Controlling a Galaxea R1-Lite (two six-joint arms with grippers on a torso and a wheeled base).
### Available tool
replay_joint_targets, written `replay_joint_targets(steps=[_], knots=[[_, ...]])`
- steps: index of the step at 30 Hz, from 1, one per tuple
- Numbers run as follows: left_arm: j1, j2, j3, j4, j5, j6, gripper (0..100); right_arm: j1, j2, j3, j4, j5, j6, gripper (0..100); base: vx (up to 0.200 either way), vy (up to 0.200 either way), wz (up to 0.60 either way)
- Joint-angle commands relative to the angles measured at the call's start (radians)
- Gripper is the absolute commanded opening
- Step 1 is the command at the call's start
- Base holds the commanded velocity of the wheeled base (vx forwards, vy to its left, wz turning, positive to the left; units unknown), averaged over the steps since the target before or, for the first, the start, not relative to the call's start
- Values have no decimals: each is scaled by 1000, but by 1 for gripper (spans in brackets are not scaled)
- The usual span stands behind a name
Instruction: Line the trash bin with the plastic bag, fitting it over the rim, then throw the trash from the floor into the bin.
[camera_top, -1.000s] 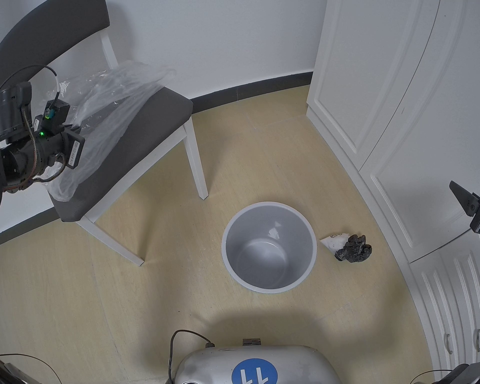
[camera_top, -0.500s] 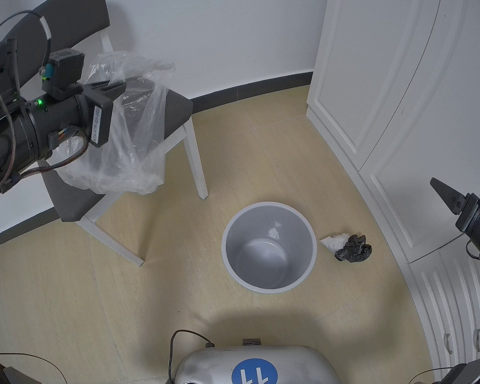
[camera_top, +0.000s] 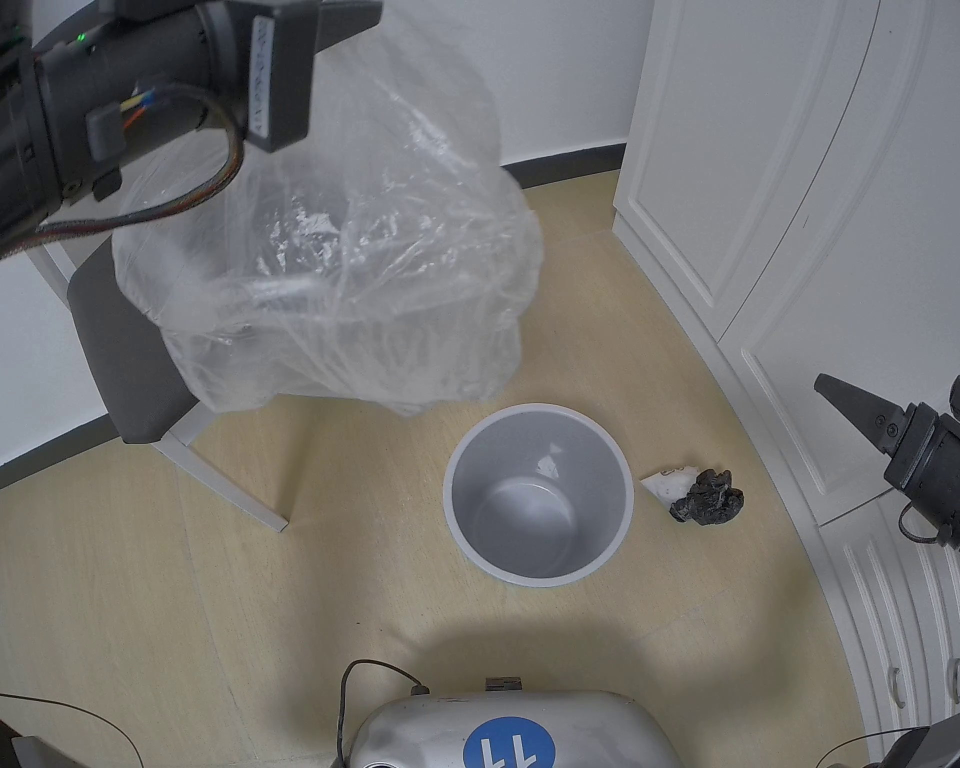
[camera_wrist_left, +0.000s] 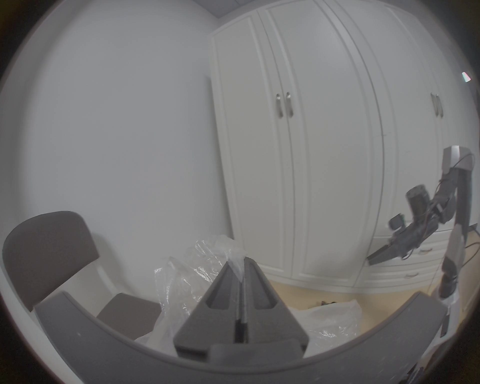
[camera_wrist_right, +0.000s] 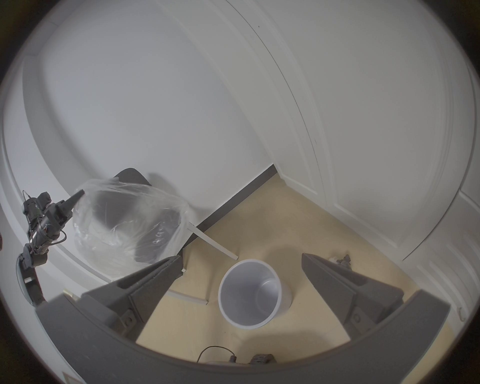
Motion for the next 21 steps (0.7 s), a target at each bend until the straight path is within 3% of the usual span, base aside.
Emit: replay_joint_targets(steps=[1, 10, 21], knots=[[-117, 11, -60, 58, 2, 4, 0, 7, 14, -3, -1, 8, 17, 100, 0, 0, 0], [-264, 24, -78, 58, 6, 27, 0, 12, 13, -3, -1, 10, 21, 100, 0, 0, 0], [-421, 8, -72, 58, 3, 25, 0, 10, 17, -20, -50, 93, 175, 100, 0, 0, 0]])
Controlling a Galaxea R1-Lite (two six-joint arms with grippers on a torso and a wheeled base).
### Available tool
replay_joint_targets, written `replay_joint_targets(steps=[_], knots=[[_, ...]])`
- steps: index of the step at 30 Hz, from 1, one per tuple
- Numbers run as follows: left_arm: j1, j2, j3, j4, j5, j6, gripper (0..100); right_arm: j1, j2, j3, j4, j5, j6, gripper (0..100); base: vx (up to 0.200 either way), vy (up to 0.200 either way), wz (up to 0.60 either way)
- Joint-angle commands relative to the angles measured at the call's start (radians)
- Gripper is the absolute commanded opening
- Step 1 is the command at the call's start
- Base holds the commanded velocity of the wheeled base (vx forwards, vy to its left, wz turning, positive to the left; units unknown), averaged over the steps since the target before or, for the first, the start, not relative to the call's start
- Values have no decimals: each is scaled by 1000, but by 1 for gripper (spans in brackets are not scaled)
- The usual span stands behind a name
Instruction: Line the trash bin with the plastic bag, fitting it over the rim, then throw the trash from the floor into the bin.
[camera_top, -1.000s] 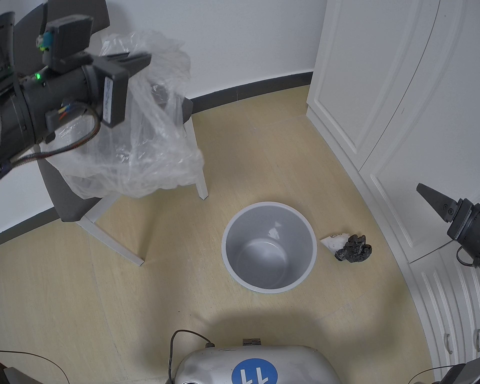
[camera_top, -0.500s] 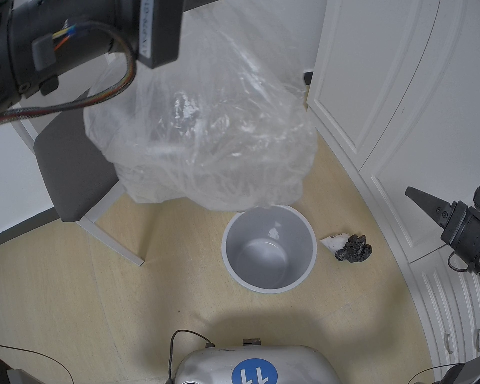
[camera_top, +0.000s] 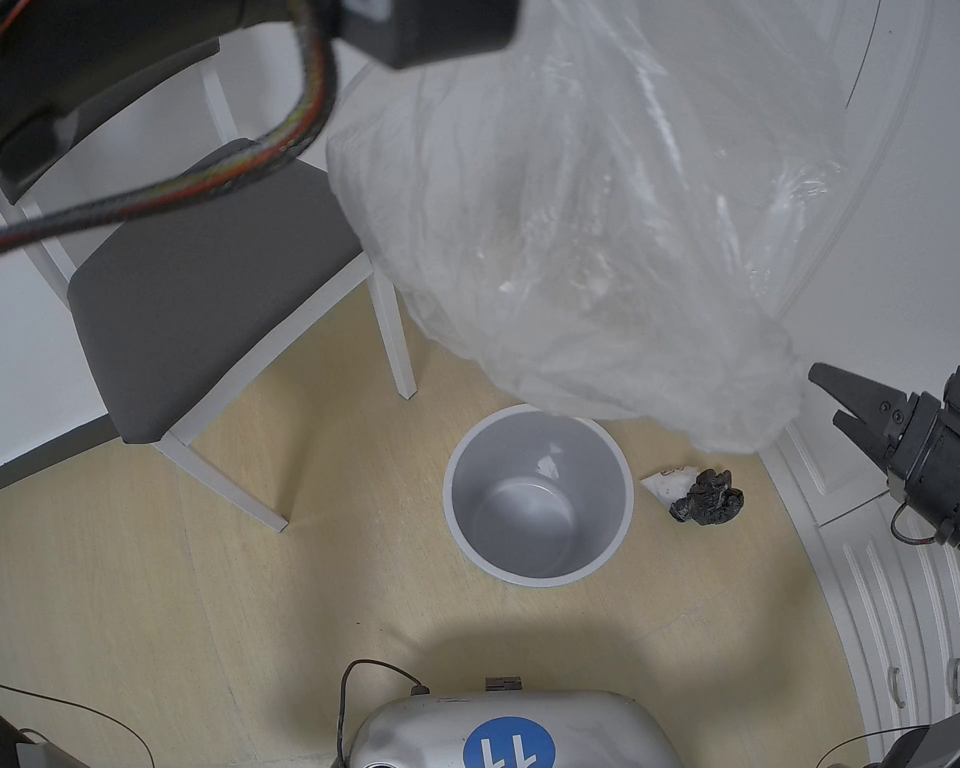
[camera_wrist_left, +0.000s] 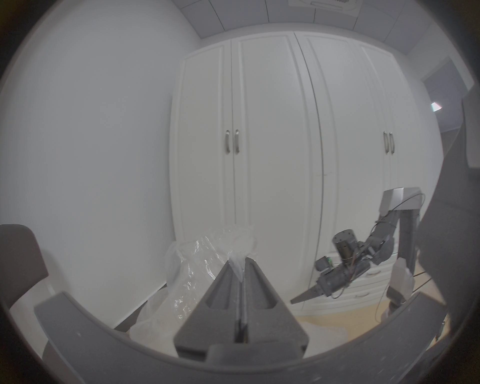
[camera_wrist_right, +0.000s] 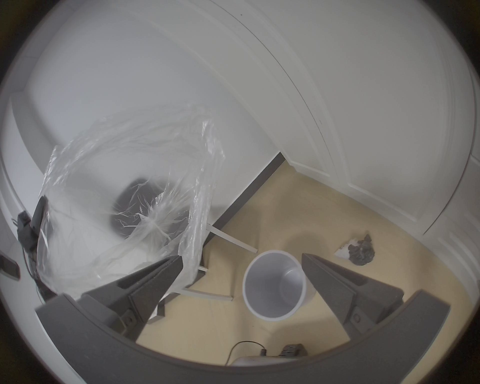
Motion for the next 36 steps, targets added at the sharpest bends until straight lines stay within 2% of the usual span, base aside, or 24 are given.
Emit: replay_joint_targets(steps=[1, 8, 9, 11, 12, 16, 22, 23, 31, 33, 35, 36], knots=[[-82, -7, 5, -1, 0, -1, 0, 0, 2, -8, -51, 7, 39, 100, 0, 0, 0], [-210, -7, -5, -1, 3, 6, 0, -2, -1, -3, -88, 10, 56, 100, 0, 0, 0], [-249, -7, -5, -1, 9, 6, 0, -2, -2, -3, -88, 10, 65, 100, 0, 0, 0], [-277, -7, -4, -1, 27, 6, 0, 0, -5, -3, -89, 12, 79, 100, 0, 0, 0], [-312, -6, -4, -3, 66, 6, 0, 0, -9, -2, -97, 24, 100, 100, 0, 0, 0], [-340, -3, -4, -10, 93, 6, 0, -2, -5, 20, -131, 67, 116, 100, 0, 0, 0], [-334, 5, -2, -41, 96, 5, 0, 2, -4, 46, -146, 73, 103, 100, 0, 0, 0], [-328, 5, -1, -41, 95, 5, 0, 2, -7, 46, -146, 73, 103, 0, 0, 0, 0], [-265, 4, 8, -42, 92, -4, 0, 2, -10, 50, -134, 121, 109, 0, 0, 0, 0], [-188, 2, 31, -44, 86, -7, 0, 2, 11, 50, -132, 128, 114, 0, 0, 0, 0], [-139, 4, 48, -44, 84, -23, 0, 2, 34, 49, -143, 127, 116, 0, 0, 0, 0], [-139, 4, 48, -44, 84, -23, 0, 2, 34, 49, -143, 127, 116, 0, 0, 0, 0]])
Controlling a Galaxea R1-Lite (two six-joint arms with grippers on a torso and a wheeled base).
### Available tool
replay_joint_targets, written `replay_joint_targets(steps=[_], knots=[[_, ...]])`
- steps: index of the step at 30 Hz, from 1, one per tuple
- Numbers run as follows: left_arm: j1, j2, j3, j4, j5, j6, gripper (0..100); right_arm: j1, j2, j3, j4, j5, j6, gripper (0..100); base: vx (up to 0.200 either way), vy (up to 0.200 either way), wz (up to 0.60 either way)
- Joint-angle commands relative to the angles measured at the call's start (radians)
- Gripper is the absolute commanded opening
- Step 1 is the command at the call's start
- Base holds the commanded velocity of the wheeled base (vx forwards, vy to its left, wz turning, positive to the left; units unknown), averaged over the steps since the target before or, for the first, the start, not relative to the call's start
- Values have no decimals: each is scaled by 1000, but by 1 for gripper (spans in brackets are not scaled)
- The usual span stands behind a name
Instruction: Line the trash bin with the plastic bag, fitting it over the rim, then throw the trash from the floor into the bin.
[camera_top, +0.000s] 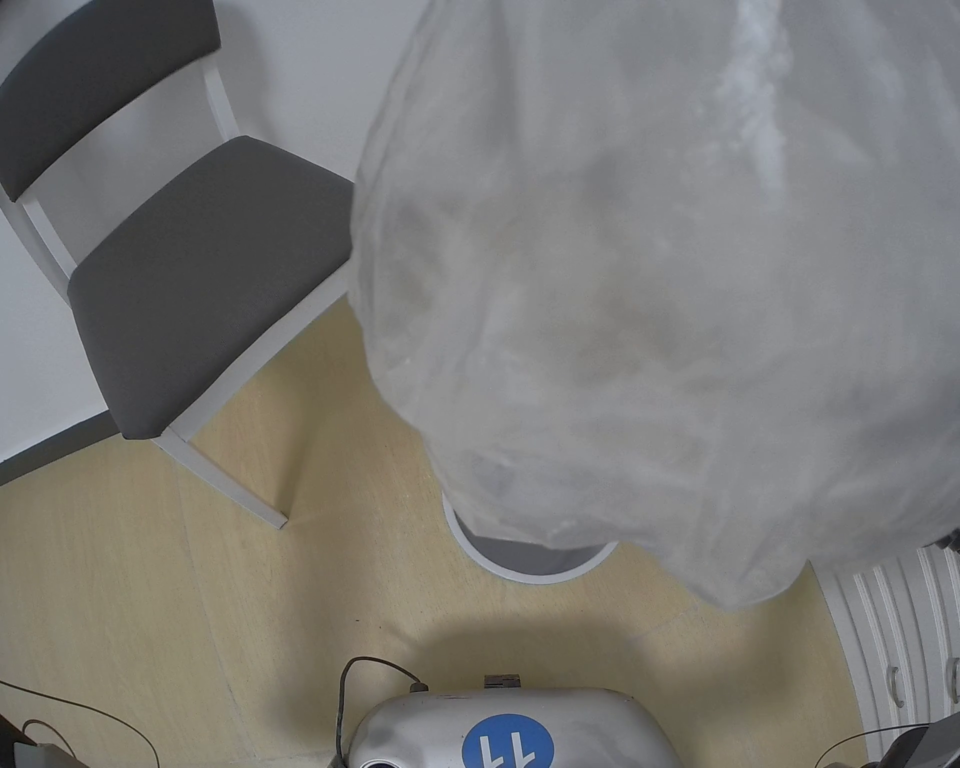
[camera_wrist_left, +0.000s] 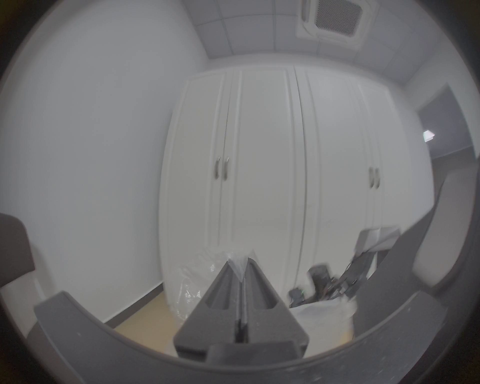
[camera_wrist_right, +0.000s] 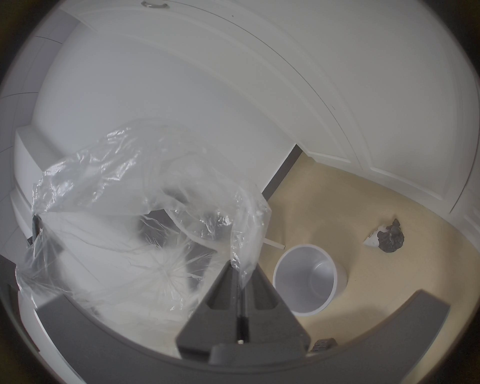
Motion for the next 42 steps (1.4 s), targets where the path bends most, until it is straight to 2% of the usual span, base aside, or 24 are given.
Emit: replay_joint_targets(steps=[1, 8, 13, 16, 22, 25, 28, 30, 31, 33, 34, 36, 40, 41, 42], knots=[[126, 17, 45, 0, 1, -38, 0, -1, 62, -2, -10, 1, 4, 0, 0, 0, 0], [238, 28, 98, 0, -13, -116, 0, -26, 154, -6, -12, -2, 18, 0, 0, 0, 0], [296, 28, 100, 0, -97, -129, 0, -50, 192, -8, -13, -1, 32, 0, 0, 0, 0], [318, 29, 107, 2, -101, -130, 0, -59, 208, -8, -13, -1, 32, 0, 0, 0, 0], [401, 23, 153, 0, -105, -163, 0, -64, 249, 0, -51, -2, 30, 0, 0, 0, 0], [467, 16, 167, 8, -105, -167, 0, -67, 250, 6, -51, -4, 20, 0, 0, 0, 0], [493, 11, 178, 5, -105, -169, 0, -67, 249, 17, -53, -8, 9, 0, 0, 0, 0], [508, 5, 192, 6, -104, -178, 0, -67, 240, 21, -53, -8, -19, 0, 0, 0, 0], [545, -23, 239, 34, -84, -199, 0, -70, 224, 37, -51, -12, -117, 0, 0, 0, 0], [580, -49, 298, 86, -61, -204, 0, -81, 214, 50, -50, -19, -184, 0, 0, 0, 0], [582, -52, 302, 92, -61, -205, 0, -82, 212, 52, -50, -21, -190, 0, 0, 0, 0], [609, -99, 400, 161, -58, -270, 0, -95, 234, 50, -31, -41, -287, 0, 0, 0, 0], [677, -124, 480, 186, -56, -399, 0, -98, 264, 35, 19, -91, -440, 0, 0, 0, 0], [677, -124, 480, 186, -56, -399, 0, -98, 264, 35, 19, -91, -440, 0, 0, 0, 0], [724, -126, 522, 193, -55, -448, 0, -98, 258, 30, 53, -116, -528, 0, 0, 0, 0]])
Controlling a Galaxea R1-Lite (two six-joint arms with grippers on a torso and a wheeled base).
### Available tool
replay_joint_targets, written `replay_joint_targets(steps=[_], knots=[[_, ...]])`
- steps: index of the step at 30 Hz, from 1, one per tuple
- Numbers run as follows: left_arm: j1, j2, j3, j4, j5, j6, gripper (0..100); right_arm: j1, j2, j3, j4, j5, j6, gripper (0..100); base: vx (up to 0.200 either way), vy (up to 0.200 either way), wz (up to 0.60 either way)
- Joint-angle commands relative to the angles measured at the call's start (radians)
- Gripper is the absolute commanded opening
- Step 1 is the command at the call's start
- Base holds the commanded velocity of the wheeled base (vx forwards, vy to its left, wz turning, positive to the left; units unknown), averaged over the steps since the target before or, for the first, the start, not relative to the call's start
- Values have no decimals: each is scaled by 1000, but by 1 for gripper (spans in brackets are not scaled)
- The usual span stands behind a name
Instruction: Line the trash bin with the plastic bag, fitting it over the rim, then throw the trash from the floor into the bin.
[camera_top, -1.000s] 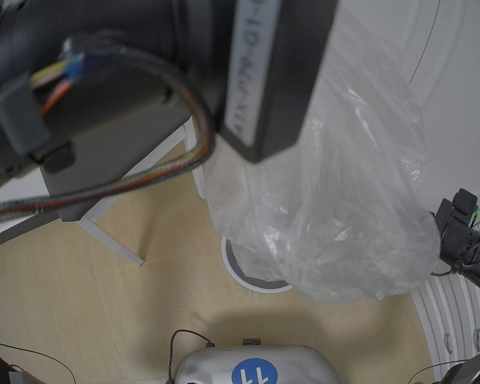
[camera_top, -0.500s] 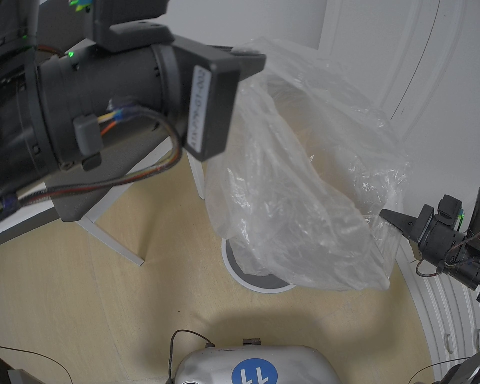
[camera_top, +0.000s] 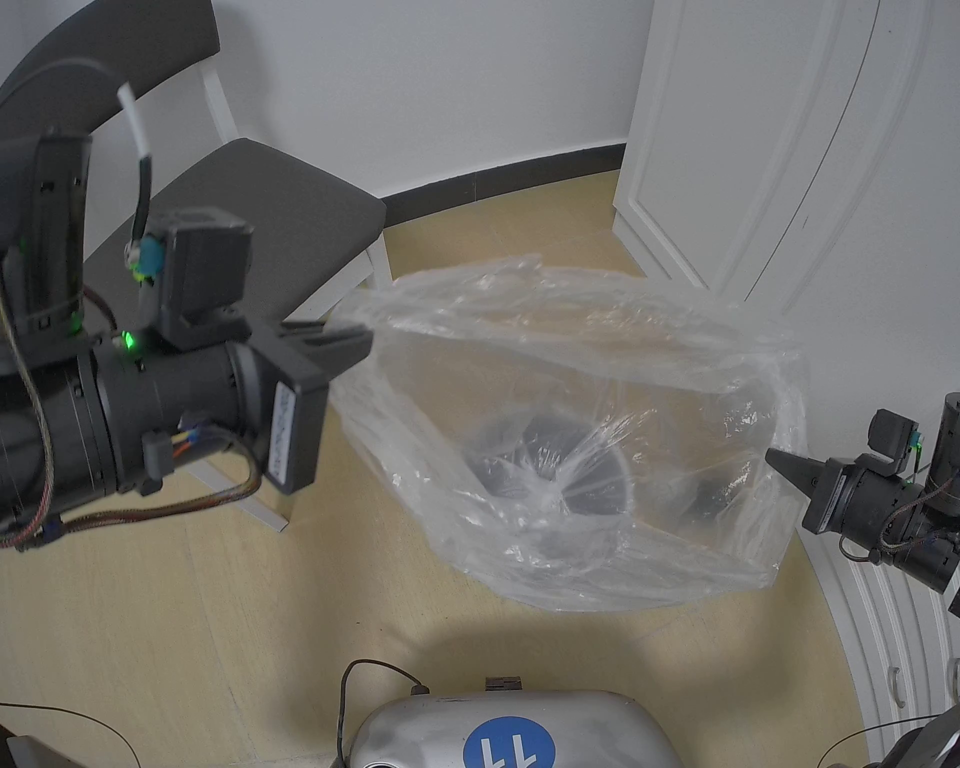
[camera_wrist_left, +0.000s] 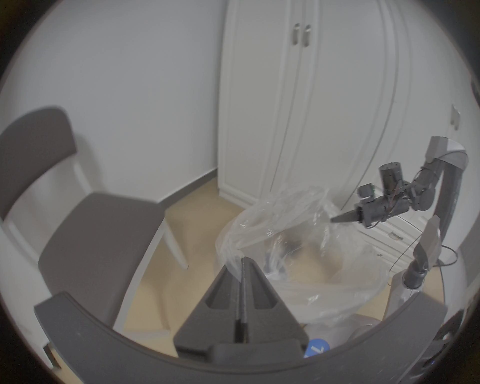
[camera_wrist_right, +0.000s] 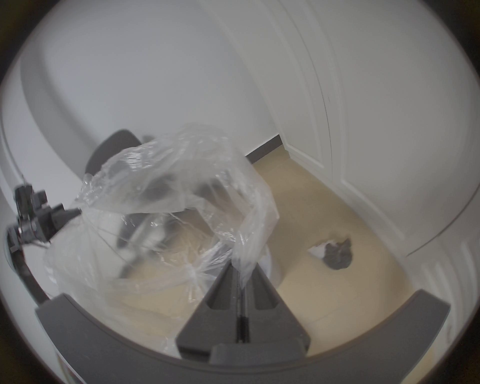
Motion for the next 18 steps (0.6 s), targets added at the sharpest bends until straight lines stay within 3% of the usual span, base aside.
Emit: replay_joint_targets(steps=[1, 5, 11, 13, 18], knots=[[131, -72, 146, 39, 11, -117, 0, -11, 12, -9, 72, -60, -166, 0, 0, 0, 0], [218, -138, 261, 38, 7, -124, 0, -9, -22, 2, 102, -108, -264, 0, 0, 0, 0], [229, -241, 393, 29, 7, -144, 0, 58, -3, 13, 121, -143, -234, 0, 0, 0, 0], [228, -286, 439, 25, 2, -213, 0, 72, -2, 13, 121, -174, -218, 0, 0, 0, 0], [228, -281, 439, 16, -10, -316, 0, 77, -13, 16, 121, -175, -215, 0, 0, 0, 0]])
